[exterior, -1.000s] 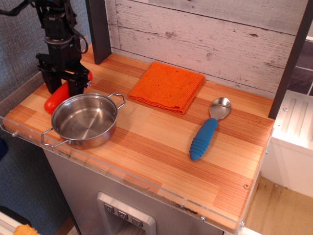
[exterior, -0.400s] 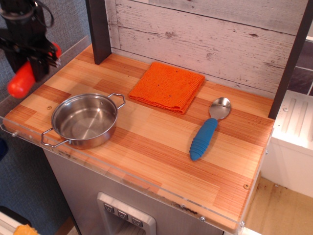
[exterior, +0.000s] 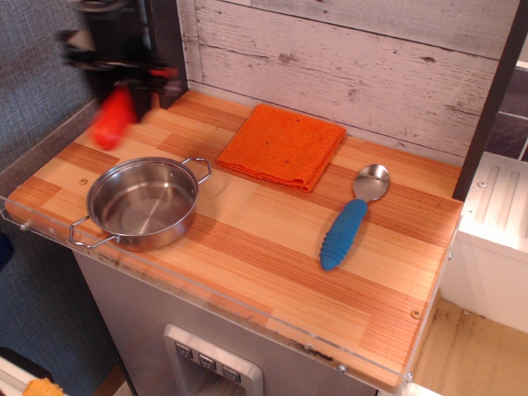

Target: Put the hot dog on the orange cloth

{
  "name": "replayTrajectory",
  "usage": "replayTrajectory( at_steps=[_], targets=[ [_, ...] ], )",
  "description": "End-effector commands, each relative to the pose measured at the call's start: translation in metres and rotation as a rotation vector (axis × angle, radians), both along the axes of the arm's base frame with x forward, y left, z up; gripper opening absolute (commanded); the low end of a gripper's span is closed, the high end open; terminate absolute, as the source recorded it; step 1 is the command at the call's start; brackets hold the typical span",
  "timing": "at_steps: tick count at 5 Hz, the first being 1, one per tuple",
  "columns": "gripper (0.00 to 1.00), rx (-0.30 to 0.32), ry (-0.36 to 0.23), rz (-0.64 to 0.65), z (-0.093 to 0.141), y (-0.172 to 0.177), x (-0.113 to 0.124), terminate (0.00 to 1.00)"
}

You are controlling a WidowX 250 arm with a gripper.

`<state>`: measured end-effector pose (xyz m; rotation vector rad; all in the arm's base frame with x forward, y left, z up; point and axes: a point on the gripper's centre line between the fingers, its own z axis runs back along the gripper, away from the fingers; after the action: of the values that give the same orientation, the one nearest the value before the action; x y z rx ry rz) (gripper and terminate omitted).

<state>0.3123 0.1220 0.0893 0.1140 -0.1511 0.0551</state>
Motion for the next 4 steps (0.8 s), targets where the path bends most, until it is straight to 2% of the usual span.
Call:
replayTrajectory(
  at_steps=[1, 4],
  targets=[
    [0.0, -0.015, -0.02, -0.065, -0.01, -0.071, 0.043, 0.0],
    [0.0, -0.036, -0.014, -0.061, -0.03, -0.082, 0.078, 0.0]
  ],
)
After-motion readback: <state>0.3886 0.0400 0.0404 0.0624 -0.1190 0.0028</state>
